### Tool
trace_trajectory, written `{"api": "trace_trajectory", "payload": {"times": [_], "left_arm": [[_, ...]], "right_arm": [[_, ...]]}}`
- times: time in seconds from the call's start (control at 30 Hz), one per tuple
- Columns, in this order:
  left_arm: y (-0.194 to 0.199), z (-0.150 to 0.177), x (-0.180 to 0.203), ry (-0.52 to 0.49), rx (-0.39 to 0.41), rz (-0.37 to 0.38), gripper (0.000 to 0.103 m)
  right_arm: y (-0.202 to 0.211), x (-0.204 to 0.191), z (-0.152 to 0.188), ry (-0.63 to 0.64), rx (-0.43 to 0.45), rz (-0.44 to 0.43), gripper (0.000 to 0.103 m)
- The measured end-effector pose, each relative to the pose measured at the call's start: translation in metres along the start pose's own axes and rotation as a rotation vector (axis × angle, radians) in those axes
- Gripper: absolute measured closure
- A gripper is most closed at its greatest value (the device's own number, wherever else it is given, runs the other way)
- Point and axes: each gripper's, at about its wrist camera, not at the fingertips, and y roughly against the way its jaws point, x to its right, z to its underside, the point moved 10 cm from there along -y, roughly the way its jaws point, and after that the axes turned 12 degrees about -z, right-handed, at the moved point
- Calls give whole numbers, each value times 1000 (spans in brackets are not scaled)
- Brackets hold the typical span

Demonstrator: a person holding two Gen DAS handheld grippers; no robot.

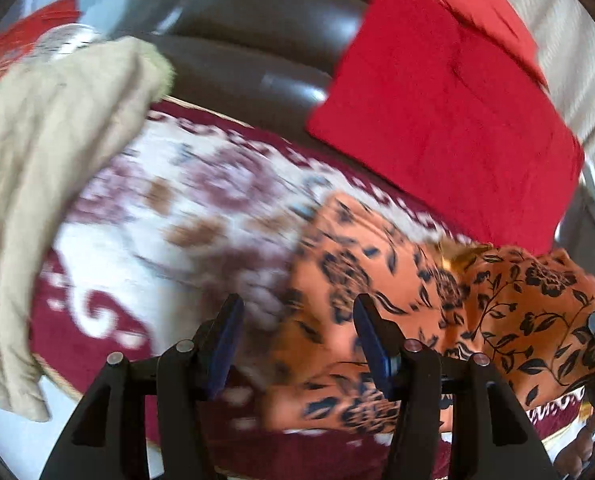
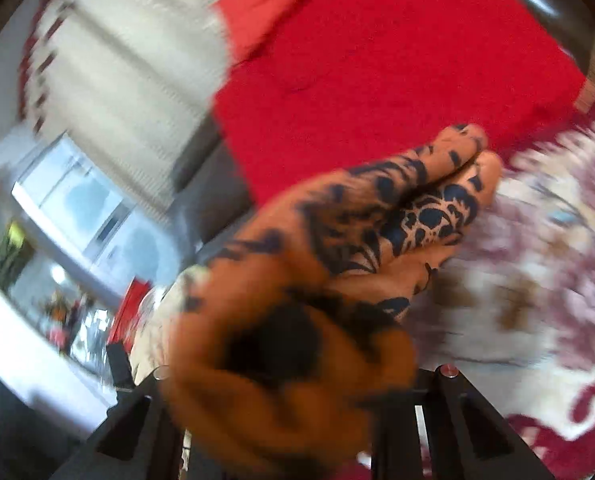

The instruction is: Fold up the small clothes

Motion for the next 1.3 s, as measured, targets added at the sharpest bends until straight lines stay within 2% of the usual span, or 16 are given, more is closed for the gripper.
{"api": "trace_trajectory", "payload": {"times": [0.13, 0.27, 0.37, 0.43, 0.5, 0.57, 0.63, 0.7, 0.8, 0.87, 0.9, 0.97, 1.07, 1.13, 1.2, 1.3], "left_arm": [[25, -9, -51, 61, 51, -12, 45], [33, -6, -95, 108, 63, -44, 45], [27, 3, -114, 141, 32, -57, 45], [23, 10, -118, 153, 4, -47, 45], [23, 12, -113, 150, -1, -31, 45], [25, 12, -101, 138, -5, 3, 45], [29, 12, -80, 124, -2, 70, 45], [34, 13, -55, 85, -10, 134, 45], [37, 16, -33, 64, -13, 170, 42], [32, 18, -23, 54, -3, 166, 27], [26, 19, -21, 46, -3, 156, 24], [-3, 29, -26, 34, -67, 77, 24], [-37, 39, -26, 41, -143, 104, 22], [-55, 42, -29, 48, -186, 94, 21], [-59, 39, -21, 32, -171, 146, 23], [-61, 36, 6, -74, -142, 170, 36]], "right_arm": [[-64, -60, 23, 63, -108, -49, 77], [-144, -81, 75, 59, -267, -69, 77], [-208, -68, 140, -31, -454, -53, 64], [-230, -56, 165, -70, -509, -59, 53], [-225, -59, 159, -88, -463, -126, 41], [-208, -67, 154, -100, -482, -188, 28], [-184, -74, 142, -111, -480, -240, 27], [-152, -78, 127, -79, -427, -266, 27], [-106, -59, 106, -41, -340, -189, 28], [-85, -34, 90, -60, -271, -122, 28], [-72, -21, 85, -85, -243, -101, 28], [-75, -1, 68, -138, -199, -66, 30], [-78, 20, 54, -126, -206, 34, 31], [-88, 33, 48, -144, -216, 50, 31], [-99, 47, 42, -179, -229, 85, 30], [-125, 65, 41, -200, -256, 111, 30]]}}
